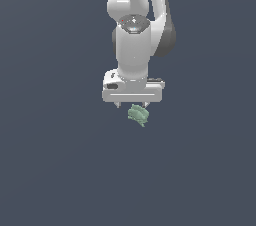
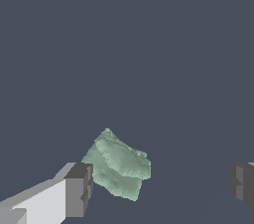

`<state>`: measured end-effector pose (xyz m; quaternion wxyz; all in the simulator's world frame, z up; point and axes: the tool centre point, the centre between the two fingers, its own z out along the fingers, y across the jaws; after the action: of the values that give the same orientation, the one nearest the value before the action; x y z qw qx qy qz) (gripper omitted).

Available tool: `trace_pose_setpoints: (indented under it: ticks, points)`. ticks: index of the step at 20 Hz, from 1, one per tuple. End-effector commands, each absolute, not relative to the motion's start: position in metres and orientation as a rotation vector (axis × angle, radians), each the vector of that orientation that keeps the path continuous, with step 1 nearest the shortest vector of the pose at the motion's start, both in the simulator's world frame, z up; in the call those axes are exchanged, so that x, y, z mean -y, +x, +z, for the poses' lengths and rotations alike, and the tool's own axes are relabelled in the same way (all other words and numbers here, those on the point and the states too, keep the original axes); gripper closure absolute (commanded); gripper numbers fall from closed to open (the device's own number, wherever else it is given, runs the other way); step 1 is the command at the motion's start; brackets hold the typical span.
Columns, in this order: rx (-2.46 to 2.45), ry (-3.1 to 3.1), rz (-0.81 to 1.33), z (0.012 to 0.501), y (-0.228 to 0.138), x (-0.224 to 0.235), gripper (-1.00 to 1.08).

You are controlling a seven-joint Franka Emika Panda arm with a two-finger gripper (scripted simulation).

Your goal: Pick up the object and move it to a goal position.

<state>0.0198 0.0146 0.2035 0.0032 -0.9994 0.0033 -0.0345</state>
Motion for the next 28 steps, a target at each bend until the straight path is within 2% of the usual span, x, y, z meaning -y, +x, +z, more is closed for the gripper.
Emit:
trace_pose_setpoints:
  ticks: [1, 12, 28]
  points:
    - [-0.010, -3.133, -0.108, 0.204, 0.020, -0.015, -0.92]
    - [-0.035, -3.157, -0.045, 0.199, 0.012, 0.003, -0.92]
    - [0.204, -3.152, -0.038, 0.187, 0.008, -0.005, -0.92]
